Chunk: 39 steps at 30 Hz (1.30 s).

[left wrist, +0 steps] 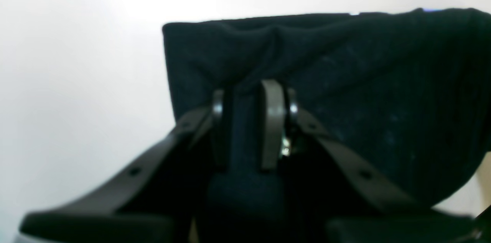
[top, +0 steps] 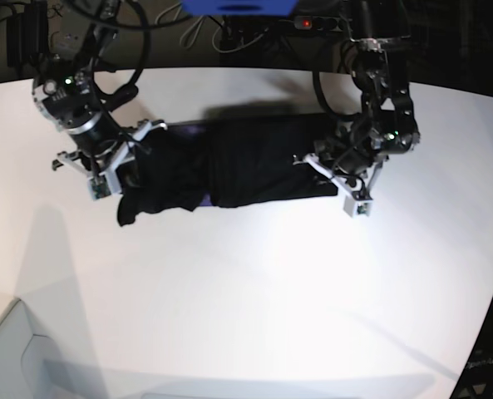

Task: Layout the t-shirt on the table in an organized manner, then fold the t-shirt properly
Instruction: 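Lift the strip end with the right gripper and fold it over the middle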

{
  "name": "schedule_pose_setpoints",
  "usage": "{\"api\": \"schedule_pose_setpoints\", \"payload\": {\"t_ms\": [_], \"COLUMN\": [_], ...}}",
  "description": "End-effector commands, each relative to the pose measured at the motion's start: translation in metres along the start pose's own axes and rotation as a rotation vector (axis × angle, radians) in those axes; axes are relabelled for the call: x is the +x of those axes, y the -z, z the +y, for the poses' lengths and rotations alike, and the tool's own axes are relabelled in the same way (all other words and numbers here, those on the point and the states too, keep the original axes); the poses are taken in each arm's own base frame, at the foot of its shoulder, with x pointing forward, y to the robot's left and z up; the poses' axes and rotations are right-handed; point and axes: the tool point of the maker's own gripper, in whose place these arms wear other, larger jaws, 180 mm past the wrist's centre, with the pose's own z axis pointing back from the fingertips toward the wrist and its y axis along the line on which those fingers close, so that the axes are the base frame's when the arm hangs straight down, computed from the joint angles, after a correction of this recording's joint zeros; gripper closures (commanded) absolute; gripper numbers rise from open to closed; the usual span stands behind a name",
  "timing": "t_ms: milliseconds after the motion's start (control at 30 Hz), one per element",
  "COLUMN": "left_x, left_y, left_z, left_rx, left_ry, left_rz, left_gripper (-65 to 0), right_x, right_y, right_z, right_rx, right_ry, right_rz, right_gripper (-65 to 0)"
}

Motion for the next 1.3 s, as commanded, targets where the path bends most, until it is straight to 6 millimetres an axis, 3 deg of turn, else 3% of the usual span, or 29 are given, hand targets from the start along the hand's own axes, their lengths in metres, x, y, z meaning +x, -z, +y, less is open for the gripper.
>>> {"api": "schedule_pose_setpoints", "payload": {"t_ms": [0,167,400,467,567,767,933,1100,1267], "left_x": [0.009,0.009,0.009,0.009,0.01,0.026,0.044,0.043,0.016], "left_y": [-0.003,-0.002,-0.002,-0.002,-0.002,-0.014,-0.031,-0.049,-0.056], "left_z": [0.001,-0.001,-0.001,-0.001,-0.001,-0.004,-0.008,0.013,0.056], "left_rx": [0.008,0.004,0.006,0.006,0.006,0.009,0.016,0.07,0.156], "left_ry": [0.009,0.012,0.012,0.012,0.012,0.03,0.06,0.027,-0.066], "left_rz": [-0.019,-0.018,-0.018,-0.018,-0.019,-0.076,-0.133,-0.143,-0.107], "left_gripper": [-12.6,-12.6,-12.6,-12.6,-12.6,-12.6,-12.6,-12.6,-12.6], "right_x": [0.021,0.033,0.077,0.093,0.102,0.078,0.065,0.065,0.065], "right_y": [-0.003,-0.003,-0.005,-0.005,0.003,0.031,0.041,0.045,0.045], "right_z": [0.009,0.066,0.149,0.168,0.189,0.196,0.182,0.175,0.172], "right_rx": [0.028,0.18,0.41,0.465,0.522,0.555,0.522,0.512,0.508], "right_ry": [-0.012,-0.042,-0.131,-0.169,-0.192,-0.166,-0.134,-0.156,-0.163], "right_rz": [-0.082,-0.162,-0.285,-0.327,-0.338,-0.233,-0.192,-0.19,-0.188], "right_gripper": [0.0,0.0,0.0,0.0,0.0,0.0,0.0,0.0,0.0]}}
